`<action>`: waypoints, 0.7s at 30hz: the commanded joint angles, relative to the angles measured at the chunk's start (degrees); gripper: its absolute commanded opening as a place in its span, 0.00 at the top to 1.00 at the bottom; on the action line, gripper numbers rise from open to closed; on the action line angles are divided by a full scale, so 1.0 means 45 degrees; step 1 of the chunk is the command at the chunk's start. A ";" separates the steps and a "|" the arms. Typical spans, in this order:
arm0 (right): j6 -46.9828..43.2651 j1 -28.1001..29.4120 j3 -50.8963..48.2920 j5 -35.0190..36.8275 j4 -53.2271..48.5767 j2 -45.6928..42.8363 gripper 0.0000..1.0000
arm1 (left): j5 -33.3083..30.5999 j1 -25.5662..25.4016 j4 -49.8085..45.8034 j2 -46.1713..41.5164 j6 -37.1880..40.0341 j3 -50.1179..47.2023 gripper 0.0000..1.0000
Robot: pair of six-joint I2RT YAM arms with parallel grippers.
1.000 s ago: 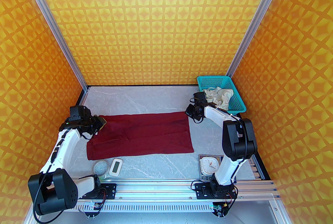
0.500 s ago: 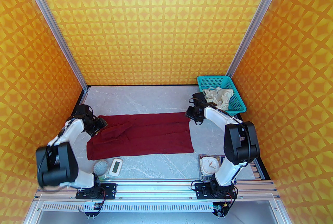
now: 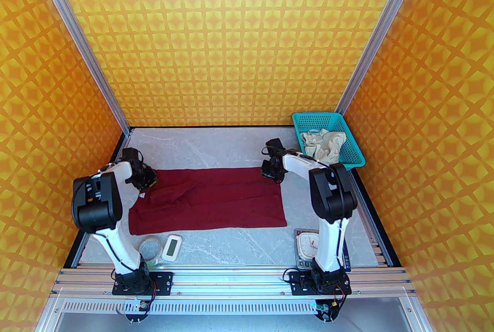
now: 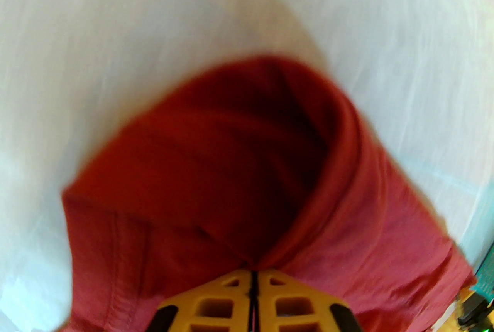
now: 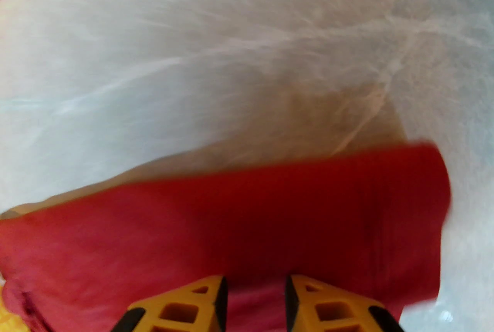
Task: Fold and stack the mixed laundry pile
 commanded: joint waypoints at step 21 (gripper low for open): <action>0.0671 0.2185 -0.4397 -0.2019 -0.1796 -0.4620 0.69 | 0.2664 -0.0462 0.1216 0.6285 -0.0405 0.8922 0.77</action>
